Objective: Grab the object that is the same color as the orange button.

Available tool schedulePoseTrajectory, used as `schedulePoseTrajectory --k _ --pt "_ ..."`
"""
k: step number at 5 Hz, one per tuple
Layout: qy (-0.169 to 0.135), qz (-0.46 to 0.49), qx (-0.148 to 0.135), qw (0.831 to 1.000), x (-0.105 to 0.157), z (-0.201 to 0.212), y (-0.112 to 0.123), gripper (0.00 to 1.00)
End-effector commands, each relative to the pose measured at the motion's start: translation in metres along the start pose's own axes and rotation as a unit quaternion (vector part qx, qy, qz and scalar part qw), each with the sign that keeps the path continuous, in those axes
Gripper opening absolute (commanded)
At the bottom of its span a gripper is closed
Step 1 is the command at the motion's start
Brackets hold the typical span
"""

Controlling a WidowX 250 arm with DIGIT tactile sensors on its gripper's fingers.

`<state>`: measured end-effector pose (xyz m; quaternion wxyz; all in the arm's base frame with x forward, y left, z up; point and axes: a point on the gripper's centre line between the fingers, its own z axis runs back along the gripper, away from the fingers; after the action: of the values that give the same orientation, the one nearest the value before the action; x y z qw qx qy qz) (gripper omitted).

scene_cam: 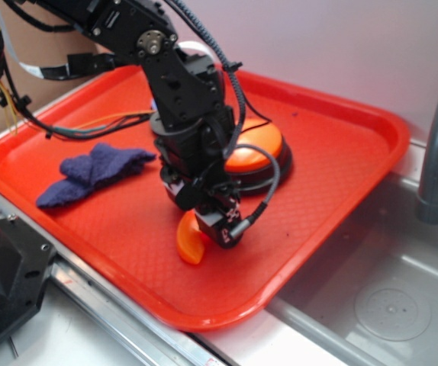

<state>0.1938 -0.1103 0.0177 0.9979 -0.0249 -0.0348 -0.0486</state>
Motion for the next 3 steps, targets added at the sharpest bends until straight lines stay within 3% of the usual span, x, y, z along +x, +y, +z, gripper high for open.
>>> schedulePoseTrajectory --k 1,3 --pt "0.015 0.008 -0.013 1.0 0.003 0.015 0.002 0.0" --pt "-0.002 0.026 0.004 1.0 0.017 0.066 0.025 0.0"
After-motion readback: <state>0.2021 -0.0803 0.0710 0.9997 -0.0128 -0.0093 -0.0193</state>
